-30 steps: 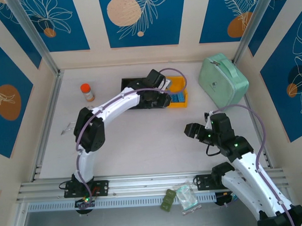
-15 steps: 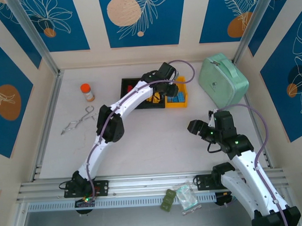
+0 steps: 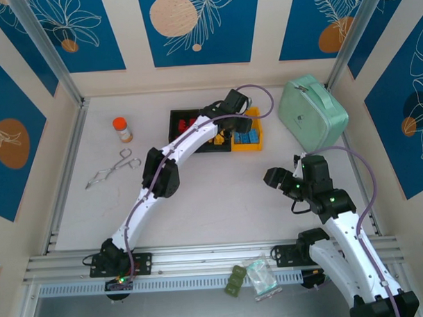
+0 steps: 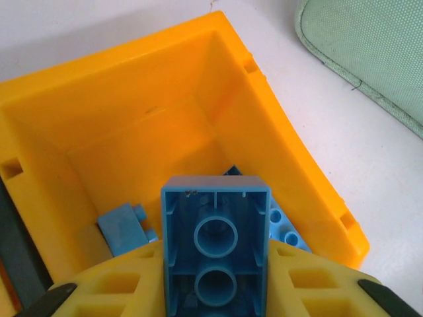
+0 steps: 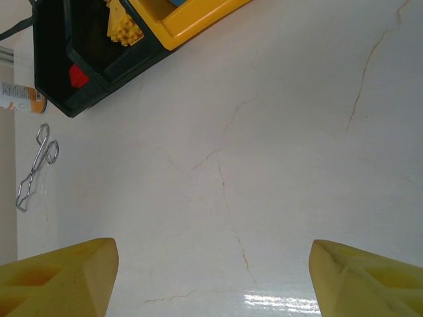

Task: Sort the legos into containers by color
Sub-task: Place the lego in the container, then reset both arms

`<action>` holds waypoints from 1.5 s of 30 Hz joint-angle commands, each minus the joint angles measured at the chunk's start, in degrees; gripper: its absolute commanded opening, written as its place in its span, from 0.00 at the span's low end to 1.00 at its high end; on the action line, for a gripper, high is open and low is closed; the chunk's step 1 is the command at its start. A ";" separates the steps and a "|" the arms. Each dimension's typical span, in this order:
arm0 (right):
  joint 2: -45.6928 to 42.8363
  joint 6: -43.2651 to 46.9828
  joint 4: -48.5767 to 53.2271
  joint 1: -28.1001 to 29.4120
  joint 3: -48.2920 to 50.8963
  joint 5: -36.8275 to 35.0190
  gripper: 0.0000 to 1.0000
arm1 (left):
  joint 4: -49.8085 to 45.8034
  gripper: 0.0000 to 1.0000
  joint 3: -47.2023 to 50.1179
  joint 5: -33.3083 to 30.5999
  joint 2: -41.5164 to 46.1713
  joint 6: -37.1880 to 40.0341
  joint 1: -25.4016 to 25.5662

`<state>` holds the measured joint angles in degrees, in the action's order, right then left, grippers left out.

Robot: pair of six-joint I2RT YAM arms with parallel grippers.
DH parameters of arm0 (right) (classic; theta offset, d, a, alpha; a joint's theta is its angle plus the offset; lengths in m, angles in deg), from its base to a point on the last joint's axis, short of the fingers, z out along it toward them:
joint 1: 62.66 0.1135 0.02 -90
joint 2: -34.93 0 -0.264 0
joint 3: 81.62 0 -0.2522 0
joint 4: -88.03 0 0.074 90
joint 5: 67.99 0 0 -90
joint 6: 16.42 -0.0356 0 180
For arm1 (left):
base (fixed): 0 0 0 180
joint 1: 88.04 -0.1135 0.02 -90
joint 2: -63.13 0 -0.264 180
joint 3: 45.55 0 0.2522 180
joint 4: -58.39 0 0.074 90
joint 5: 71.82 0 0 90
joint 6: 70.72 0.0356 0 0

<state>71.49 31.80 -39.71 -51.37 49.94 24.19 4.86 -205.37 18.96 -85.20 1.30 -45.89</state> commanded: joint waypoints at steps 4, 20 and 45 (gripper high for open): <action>-0.18 1.00 1.14 -1.48 0.35 2.37 0.76 | 2.91 0.34 -2.81 -0.70 -2.00 0.16 -1.04; 0.28 0.47 -0.18 -2.03 1.08 4.84 0.76 | 0.93 0.57 5.94 1.84 10.51 0.22 -0.42; 10.75 2.32 -7.99 10.42 -4.73 -1.15 0.76 | 17.31 0.62 72.50 -1.54 55.24 -4.97 -2.24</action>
<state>80.60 32.50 -44.84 -41.95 47.53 24.60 19.55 -136.48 19.07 -34.66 -1.74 -46.94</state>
